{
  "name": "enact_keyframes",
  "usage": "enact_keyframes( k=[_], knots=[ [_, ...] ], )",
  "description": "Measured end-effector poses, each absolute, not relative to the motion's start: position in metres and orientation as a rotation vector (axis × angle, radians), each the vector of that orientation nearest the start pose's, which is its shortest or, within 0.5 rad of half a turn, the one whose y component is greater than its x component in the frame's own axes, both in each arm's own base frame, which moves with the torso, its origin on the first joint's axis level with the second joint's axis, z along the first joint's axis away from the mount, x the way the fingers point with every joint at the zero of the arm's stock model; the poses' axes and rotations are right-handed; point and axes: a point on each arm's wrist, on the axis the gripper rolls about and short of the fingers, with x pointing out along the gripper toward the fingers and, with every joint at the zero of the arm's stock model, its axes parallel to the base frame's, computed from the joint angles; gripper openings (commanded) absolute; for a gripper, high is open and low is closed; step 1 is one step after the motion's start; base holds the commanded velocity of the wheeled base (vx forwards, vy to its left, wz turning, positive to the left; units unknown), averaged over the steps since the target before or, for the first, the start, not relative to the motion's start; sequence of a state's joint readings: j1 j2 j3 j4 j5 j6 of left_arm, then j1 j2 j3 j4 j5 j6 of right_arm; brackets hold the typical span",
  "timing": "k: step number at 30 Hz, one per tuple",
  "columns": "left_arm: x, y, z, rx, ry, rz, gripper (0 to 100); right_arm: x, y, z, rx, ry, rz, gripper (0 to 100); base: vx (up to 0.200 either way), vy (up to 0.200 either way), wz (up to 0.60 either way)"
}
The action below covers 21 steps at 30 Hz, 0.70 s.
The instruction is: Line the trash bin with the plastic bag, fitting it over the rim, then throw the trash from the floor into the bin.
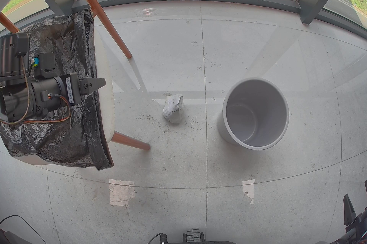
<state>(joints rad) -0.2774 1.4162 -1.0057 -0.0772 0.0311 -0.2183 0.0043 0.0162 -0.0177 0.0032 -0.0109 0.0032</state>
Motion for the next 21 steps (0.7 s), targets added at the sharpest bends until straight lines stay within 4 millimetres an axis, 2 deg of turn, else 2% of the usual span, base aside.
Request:
enact_keyframes(
  k=[8, 9, 21],
  knots=[
    [0.242, -0.065, 0.257, -0.160, 0.372, -0.165, 100, -0.023, 0.000, 0.080, 0.003, 0.002, -0.006, 100, 0.000, 0.000, 0.00],
    [0.243, -0.065, 0.257, -0.166, 0.372, -0.161, 0, -0.023, 0.000, 0.080, 0.003, 0.002, -0.007, 100, 0.000, 0.000, 0.00],
    [0.247, -0.065, 0.255, -0.198, 0.378, -0.106, 0, -0.023, 0.000, 0.080, 0.004, 0.001, -0.007, 100, 0.000, 0.000, 0.00]
  ],
)
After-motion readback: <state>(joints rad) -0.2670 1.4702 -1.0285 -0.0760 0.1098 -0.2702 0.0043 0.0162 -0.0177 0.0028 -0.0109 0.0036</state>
